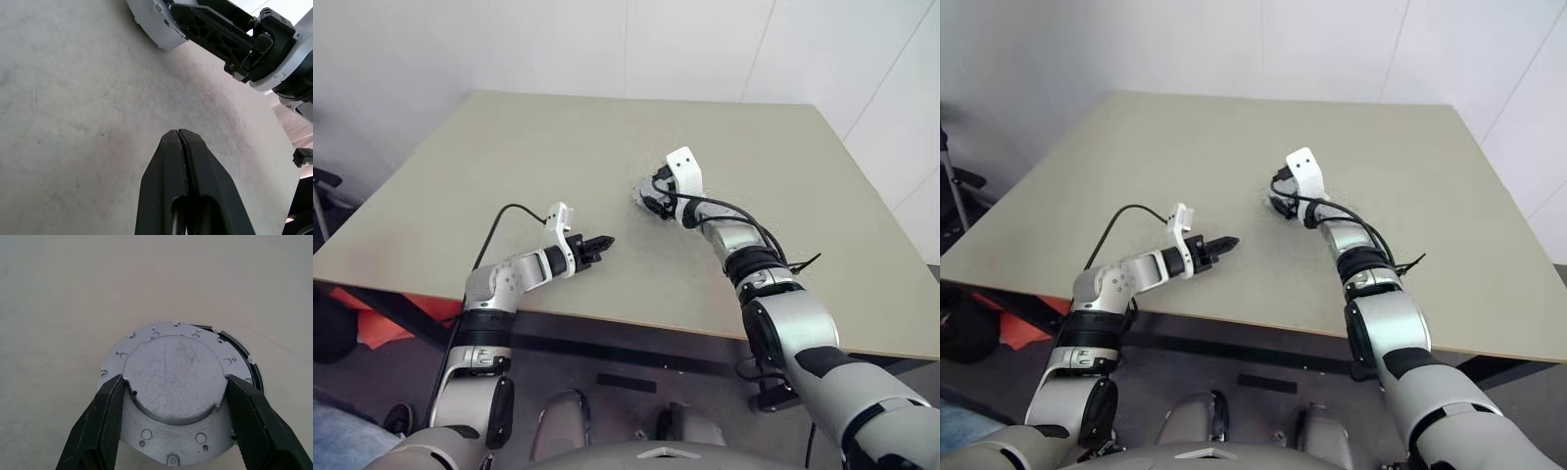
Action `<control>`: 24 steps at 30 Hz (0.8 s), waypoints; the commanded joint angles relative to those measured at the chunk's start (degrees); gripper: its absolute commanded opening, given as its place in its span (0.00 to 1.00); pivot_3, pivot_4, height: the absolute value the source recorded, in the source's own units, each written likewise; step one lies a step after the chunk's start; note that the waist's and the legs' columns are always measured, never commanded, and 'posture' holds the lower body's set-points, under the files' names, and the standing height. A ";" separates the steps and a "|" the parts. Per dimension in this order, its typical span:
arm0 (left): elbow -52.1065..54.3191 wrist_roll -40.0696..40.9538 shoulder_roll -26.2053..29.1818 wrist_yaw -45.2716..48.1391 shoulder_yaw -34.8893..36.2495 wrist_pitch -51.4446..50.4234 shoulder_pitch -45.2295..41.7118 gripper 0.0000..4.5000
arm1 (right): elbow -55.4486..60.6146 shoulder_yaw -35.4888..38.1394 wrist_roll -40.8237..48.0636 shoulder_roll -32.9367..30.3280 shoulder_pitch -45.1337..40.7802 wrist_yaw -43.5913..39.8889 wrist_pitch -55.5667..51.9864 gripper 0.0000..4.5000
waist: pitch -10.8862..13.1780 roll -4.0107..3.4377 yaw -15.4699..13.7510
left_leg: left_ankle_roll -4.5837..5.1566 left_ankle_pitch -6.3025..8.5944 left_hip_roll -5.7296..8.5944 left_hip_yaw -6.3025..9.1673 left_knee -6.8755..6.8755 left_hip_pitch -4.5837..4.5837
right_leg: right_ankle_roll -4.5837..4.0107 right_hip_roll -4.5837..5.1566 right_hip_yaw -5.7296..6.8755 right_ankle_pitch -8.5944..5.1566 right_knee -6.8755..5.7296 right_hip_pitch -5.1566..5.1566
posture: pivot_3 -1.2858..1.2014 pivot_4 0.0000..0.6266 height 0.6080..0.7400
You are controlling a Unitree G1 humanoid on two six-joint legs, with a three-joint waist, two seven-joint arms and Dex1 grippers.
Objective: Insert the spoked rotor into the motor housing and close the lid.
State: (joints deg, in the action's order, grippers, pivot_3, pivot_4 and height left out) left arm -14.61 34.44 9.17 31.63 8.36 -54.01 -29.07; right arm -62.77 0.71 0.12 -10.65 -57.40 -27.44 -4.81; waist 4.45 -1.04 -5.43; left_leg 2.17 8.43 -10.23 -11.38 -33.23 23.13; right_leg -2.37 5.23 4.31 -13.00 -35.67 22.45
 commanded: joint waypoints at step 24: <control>2.29 0.31 0.48 -0.65 0.12 1.42 -0.11 0.00 | 1.25 -2.74 -1.58 1.61 -0.70 -8.95 2.56 0.71 | 0.00 0.00 0.00 | 0.01 0.01 -0.02 0.00 -0.04 -0.02 | -0.02 0.00 0.01 0.01 -0.02 -0.02 | 0.52 0.00 1.00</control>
State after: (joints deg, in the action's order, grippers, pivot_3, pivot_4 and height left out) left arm -13.79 34.26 9.36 30.81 7.77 -53.56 -28.71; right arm -65.27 -0.95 -1.97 -9.62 -57.68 -32.68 -2.48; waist 4.45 -1.03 -5.43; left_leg 2.18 8.44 -10.25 -11.39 -33.27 23.11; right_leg -2.39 5.23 4.32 -12.99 -35.68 22.43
